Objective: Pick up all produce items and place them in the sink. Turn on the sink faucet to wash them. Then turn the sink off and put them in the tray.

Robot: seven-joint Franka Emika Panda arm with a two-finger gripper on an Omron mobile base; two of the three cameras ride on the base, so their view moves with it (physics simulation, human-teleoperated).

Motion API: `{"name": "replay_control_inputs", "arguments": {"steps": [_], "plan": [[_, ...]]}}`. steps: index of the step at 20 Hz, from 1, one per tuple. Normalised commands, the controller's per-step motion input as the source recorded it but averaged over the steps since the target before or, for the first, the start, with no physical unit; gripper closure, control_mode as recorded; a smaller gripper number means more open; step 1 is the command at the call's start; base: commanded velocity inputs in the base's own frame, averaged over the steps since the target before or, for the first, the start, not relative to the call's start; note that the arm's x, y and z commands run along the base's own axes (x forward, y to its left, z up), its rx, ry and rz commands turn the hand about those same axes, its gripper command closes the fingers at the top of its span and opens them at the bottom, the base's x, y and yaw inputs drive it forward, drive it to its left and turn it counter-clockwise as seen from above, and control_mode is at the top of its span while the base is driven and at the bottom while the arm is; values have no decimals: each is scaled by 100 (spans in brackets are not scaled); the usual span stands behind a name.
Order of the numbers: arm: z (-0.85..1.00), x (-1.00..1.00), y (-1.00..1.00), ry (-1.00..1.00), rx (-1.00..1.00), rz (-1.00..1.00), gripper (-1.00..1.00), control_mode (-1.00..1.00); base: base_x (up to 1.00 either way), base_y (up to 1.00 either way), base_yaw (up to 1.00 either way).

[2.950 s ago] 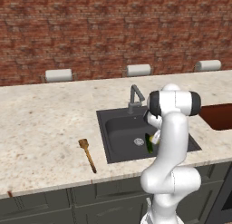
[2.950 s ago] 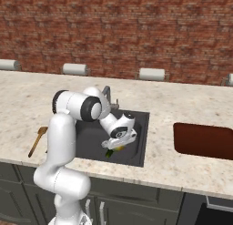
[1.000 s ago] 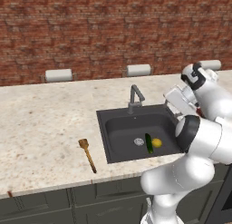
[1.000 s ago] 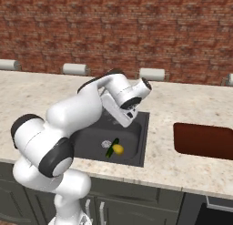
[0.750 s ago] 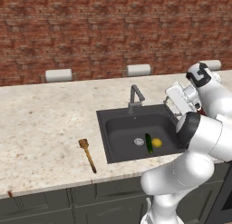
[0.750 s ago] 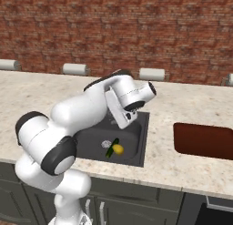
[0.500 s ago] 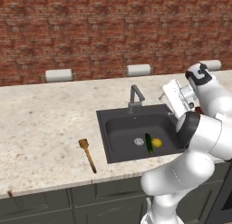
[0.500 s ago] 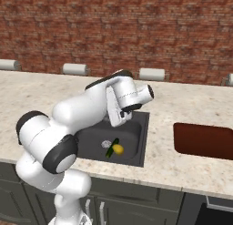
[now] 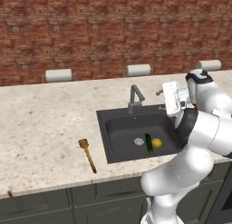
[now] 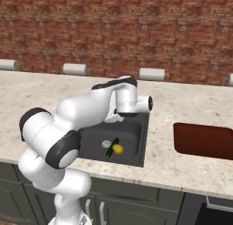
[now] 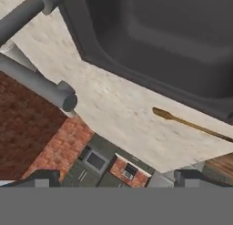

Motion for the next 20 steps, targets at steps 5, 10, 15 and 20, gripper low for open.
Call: {"name": "replay_control_inputs", "arguments": {"steps": [5,10,15,20], "plan": [[-8,69,-2,25,36,-8,-100,-100,0,0,0],[-32,53,-22,16,37,0,-100,-100,0,0,0],[-35,36,-20,9,32,1,-100,-100,0,0,0],[-28,41,4,5,15,0,-100,-100,0,0,0]]}}
